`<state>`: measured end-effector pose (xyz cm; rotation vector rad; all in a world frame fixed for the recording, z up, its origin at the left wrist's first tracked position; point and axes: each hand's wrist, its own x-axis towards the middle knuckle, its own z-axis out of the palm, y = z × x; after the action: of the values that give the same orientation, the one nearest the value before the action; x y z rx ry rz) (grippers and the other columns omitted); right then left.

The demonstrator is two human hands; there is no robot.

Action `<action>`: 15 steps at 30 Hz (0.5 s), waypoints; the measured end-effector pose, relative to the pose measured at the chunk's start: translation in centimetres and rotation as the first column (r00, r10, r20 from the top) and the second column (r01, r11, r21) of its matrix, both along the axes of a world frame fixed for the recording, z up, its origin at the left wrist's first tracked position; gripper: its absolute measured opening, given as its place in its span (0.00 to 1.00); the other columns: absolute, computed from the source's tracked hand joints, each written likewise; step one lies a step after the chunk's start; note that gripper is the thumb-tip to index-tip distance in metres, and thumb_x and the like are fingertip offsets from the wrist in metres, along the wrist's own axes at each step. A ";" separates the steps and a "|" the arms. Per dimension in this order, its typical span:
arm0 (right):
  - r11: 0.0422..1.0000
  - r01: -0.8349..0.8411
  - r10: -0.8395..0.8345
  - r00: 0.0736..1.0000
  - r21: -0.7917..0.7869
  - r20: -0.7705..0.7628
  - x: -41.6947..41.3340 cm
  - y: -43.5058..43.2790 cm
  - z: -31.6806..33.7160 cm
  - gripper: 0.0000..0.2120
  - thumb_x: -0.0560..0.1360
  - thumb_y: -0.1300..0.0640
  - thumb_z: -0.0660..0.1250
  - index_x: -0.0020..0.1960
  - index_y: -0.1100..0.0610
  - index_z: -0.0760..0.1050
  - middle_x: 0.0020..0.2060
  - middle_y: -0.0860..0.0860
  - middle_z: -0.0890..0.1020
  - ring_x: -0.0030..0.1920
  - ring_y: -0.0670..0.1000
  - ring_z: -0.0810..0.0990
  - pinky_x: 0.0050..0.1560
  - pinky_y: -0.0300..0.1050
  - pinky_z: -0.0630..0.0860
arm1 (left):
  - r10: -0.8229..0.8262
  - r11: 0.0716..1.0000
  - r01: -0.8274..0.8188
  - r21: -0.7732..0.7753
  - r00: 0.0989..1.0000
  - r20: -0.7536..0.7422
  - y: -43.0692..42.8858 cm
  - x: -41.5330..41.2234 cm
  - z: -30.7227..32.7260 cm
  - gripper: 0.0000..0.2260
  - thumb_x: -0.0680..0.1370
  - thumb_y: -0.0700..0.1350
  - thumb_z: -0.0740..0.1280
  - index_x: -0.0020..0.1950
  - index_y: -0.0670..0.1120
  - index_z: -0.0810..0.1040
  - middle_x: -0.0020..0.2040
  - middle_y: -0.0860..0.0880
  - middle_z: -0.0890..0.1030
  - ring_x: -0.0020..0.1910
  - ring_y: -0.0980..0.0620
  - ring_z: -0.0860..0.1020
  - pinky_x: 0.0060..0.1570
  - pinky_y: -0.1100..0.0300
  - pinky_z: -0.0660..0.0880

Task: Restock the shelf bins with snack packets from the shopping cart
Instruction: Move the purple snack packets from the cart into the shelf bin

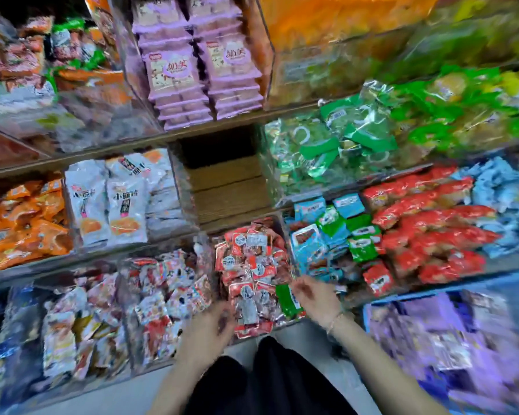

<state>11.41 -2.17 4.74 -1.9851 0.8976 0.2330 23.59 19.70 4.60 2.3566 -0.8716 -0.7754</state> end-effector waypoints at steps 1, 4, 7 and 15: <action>1.000 0.009 -0.008 0.998 0.022 -0.068 -2.0 0.4 -1.5 0.08 0.76 0.64 0.64 0.52 0.65 0.79 0.47 0.60 0.83 0.47 0.50 0.79 0.51 0.40 0.71 | -0.043 0.999 0.043 0.023 0.999 -0.033 0.5 -0.6 -0.6 0.04 0.76 0.47 0.63 0.48 0.50 0.77 0.37 0.51 0.81 0.37 0.49 0.79 0.39 0.55 0.74; 0.991 0.123 -0.109 0.965 0.044 -0.237 -7.8 2.4 -4.8 0.10 0.76 0.63 0.62 0.53 0.64 0.79 0.49 0.61 0.82 0.50 0.54 0.81 0.52 0.43 0.70 | -0.183 0.972 0.196 0.131 0.977 -0.105 1.5 -2.4 -2.9 0.03 0.78 0.46 0.62 0.48 0.50 0.75 0.37 0.55 0.77 0.39 0.54 0.76 0.39 0.59 0.68; 0.948 0.316 -0.287 0.899 0.037 -0.330 -13.2 5.1 -6.8 0.09 0.76 0.62 0.62 0.48 0.65 0.79 0.43 0.64 0.82 0.44 0.58 0.81 0.46 0.45 0.72 | -0.257 0.932 0.296 0.209 0.947 -0.193 2.8 -4.2 -5.7 0.04 0.77 0.42 0.63 0.47 0.47 0.77 0.45 0.51 0.80 0.47 0.52 0.78 0.45 0.63 0.70; 0.569 0.782 -0.618 0.610 0.253 -0.496 -27.1 10.3 -9.2 0.09 0.77 0.65 0.59 0.39 0.60 0.71 0.34 0.56 0.75 0.30 0.51 0.73 0.30 0.39 0.65 | -0.184 0.842 0.351 0.411 0.901 -0.392 6.2 -10.5 -8.8 0.04 0.78 0.44 0.61 0.44 0.51 0.72 0.40 0.52 0.75 0.39 0.52 0.74 0.41 0.60 0.71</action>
<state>-15.70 8.14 -4.43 -1.0156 1.6570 0.2964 13.12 25.85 -4.23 2.4039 -0.9573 -1.6261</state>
